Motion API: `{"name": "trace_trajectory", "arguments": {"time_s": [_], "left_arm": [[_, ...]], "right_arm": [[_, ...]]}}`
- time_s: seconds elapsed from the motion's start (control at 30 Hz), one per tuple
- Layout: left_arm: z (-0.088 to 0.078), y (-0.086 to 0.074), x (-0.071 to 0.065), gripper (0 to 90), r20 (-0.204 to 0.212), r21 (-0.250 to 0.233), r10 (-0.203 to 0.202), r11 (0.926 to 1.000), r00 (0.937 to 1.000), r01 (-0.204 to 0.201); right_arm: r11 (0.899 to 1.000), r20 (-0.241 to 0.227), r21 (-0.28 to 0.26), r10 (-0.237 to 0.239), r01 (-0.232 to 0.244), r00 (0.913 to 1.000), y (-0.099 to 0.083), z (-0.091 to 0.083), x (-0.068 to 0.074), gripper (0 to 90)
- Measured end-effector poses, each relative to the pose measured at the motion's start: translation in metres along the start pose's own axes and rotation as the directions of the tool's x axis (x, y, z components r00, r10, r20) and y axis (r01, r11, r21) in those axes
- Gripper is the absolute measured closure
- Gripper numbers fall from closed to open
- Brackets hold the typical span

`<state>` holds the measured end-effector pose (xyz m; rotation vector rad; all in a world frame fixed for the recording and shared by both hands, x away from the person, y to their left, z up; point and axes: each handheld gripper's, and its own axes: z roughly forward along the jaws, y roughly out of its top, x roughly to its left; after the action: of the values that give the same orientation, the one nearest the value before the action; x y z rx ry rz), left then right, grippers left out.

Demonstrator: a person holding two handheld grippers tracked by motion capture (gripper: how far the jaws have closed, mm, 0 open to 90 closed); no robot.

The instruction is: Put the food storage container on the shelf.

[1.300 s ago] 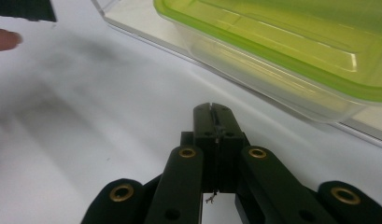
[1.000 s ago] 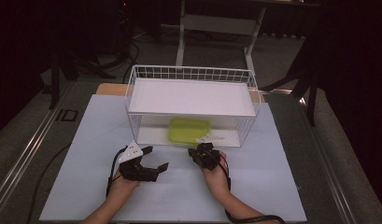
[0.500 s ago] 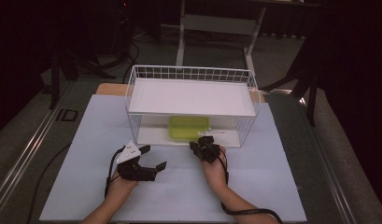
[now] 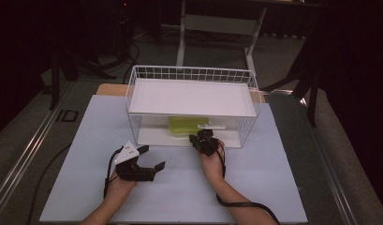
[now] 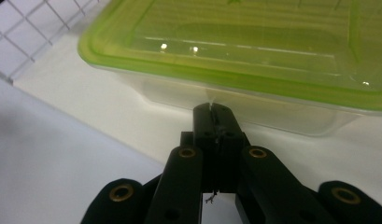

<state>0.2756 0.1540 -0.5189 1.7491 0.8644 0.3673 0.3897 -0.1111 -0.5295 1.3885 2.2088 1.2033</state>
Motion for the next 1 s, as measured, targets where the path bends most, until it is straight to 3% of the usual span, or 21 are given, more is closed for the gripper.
{"name": "trace_trajectory", "arguments": {"time_s": [0.17,0.27,0.5,0.73,0.83,0.93,1.0], "left_arm": [[0.0,0.0,0.0,8.3,0.004,0.001,-0.004,1.0,1.0,0.004],[0.0,0.0,0.0,8.3,0.001,0.002,0.002,1.0,1.0,-0.002],[-0.001,0.0,-0.001,8.3,0.003,0.004,0.005,1.0,1.0,-0.005],[-0.001,0.001,-0.001,8.3,0.007,-0.002,0.007,1.0,1.0,-0.007],[-0.002,0.002,-0.001,8.3,0.013,-0.005,0.002,1.0,0.9999,-0.002],[-0.002,0.004,-0.001,8.3,0.032,-0.012,-0.002,0.9999,0.9995,0.002],[-0.002,0.005,-0.002,8.3,0.038,-0.022,0.008,0.9997,0.9992,-0.008]], "right_arm": [[1.0,-0.001,0.001,0.016,-0.016,0.9999,0.007,0.006,0.0,89.8],[1.0,0.019,0.006,0.001,-0.001,0.9998,0.009,0.009,0.003,89.7],[1.0,0.016,0.009,-0.013,0.013,0.9998,0.012,0.015,0.005,89.8],[1.0,-0.011,0.008,0.001,-0.001,0.9999,0.011,0.004,0.009,85.5],[0.999,-0.017,-0.01,-0.042,0.041,0.999,0.011,-0.004,0.01,82.1],[0.999,-0.061,-0.007,-0.047,0.047,0.9971,0.007,-0.016,0.015,75.6],[0.994,-0.068,-0.02,-0.105,0.104,0.9921,0.003,-0.025,0.02,67.5]]}}
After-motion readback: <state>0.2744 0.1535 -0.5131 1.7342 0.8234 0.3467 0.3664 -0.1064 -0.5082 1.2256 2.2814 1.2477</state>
